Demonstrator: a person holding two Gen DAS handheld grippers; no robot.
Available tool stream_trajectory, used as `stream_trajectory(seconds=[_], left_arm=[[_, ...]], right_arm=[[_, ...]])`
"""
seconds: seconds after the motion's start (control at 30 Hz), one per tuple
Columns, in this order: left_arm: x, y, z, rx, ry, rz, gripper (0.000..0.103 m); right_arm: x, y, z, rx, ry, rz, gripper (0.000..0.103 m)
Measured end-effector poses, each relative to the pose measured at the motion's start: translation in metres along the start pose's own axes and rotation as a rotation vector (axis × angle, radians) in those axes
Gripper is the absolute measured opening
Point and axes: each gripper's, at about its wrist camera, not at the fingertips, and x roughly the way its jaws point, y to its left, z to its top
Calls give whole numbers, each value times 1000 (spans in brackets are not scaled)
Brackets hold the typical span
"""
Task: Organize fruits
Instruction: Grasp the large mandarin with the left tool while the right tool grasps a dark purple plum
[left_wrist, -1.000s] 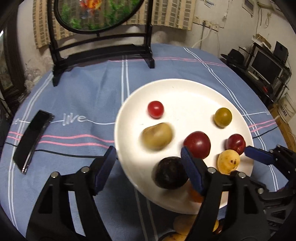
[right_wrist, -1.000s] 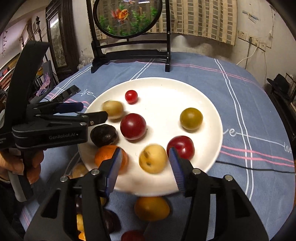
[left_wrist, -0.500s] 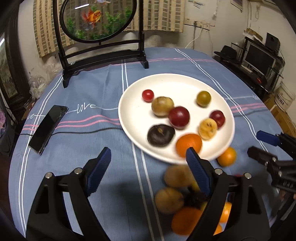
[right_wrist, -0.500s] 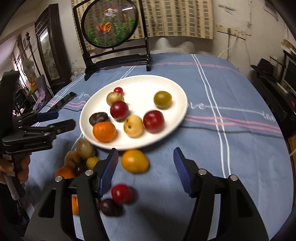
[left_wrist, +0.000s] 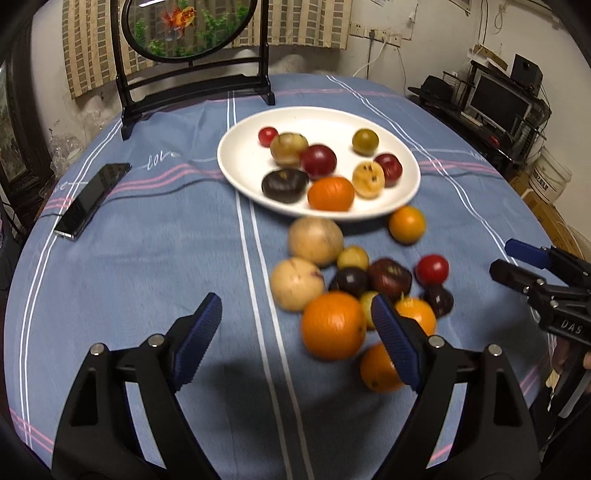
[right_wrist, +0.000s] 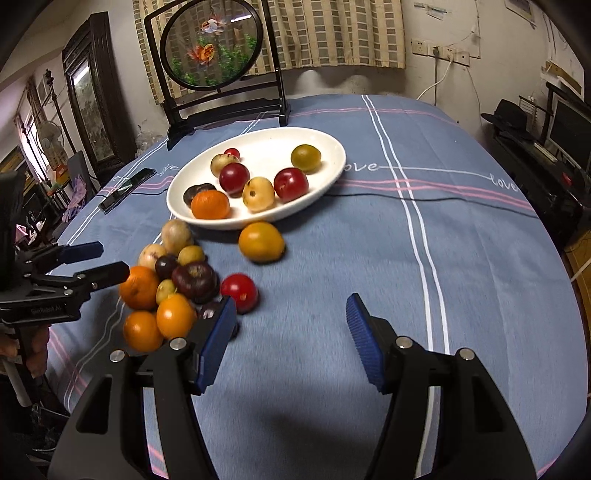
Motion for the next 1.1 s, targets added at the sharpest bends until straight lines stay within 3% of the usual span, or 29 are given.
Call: stream_trajectory(seconds=[0.67,0.73,0.83,0.87,0.9,1.1], left_arm=[[12,-5,-17,6,53,-2,84],[17,-3,-16,-4,70,-25,78],[26,-7,-15,-7,93,-66,59],[27,-10,-15,-3,95,-75,47],[28,-15,-13,10,93,-76,43],[28,-20,-12,19,82,-64,42]], right_arm=[[1,16,-28,-43,51,54,63],[2,17,-29,-45,56,62,63],[4,20,-30,-50,65,71,63],[5,20,-31,-51,67,74,63],[5,21,-31,-51,69,77,63],[5,26,-33,-66,78,92,63]])
